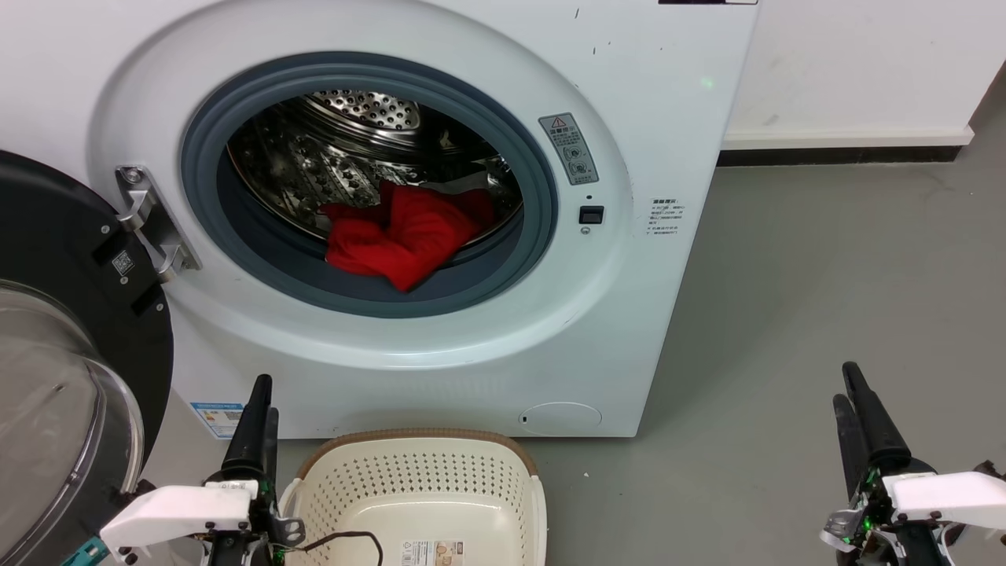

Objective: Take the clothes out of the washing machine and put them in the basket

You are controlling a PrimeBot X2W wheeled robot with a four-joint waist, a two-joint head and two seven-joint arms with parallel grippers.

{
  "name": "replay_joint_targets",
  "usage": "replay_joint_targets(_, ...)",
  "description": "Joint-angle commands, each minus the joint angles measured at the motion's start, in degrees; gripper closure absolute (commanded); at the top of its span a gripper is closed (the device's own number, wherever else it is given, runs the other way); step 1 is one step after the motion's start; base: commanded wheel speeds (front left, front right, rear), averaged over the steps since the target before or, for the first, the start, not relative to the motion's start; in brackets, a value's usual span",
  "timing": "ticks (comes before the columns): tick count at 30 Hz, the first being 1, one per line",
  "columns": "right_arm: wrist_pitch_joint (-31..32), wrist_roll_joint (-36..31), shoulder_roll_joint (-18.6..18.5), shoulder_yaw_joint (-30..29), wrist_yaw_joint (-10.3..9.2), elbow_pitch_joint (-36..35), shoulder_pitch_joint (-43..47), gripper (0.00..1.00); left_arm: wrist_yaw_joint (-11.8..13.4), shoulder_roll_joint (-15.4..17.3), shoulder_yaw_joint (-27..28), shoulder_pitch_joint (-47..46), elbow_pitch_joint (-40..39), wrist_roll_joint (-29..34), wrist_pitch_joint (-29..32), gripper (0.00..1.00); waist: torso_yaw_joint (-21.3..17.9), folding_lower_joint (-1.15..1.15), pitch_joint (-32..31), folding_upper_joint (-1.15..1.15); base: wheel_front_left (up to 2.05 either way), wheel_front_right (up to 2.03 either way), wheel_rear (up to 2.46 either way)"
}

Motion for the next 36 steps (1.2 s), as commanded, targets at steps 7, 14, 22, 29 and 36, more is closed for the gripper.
replay_joint_targets(7,-2.3,-11.6,-0.2,0.0,0.00,-4.4,0.0,0.00,2.6,0.2,-1.2,-0.3,-4.4,10.6,-2.3,0.00,0.0,0.00,0.2,0.00,0.00,0.00,0.00)
replay_joint_targets(14,-3.9,-22.5,-0.2,0.9,0.00,-7.6,0.6,0.00,5.3,0.2,-2.9,0.3,-6.6,19.7,-3.9,0.00,0.0,0.00,0.3,0.00,0.00,0.00,0.00)
replay_joint_targets(22,-5.7,-34.6,-0.2,2.5,0.00,-9.8,1.8,0.00,7.9,0.3,-4.7,1.0,-8.2,29.7,-5.7,0.00,0.1,0.00,0.4,0.00,0.00,0.00,0.00)
replay_joint_targets(29,-7.1,-42.0,-0.2,3.0,0.00,-10.8,2.8,0.00,9.4,0.3,-6.0,1.6,-9.2,37.3,-7.1,0.00,0.0,0.00,0.5,0.00,0.00,0.00,0.00)
replay_joint_targets(36,-8.2,-47.7,-0.2,3.4,0.00,-11.7,3.5,0.00,10.5,0.8,-7.4,2.0,-10.0,42.8,-8.2,0.00,0.0,0.00,0.5,0.00,0.00,0.00,0.00)
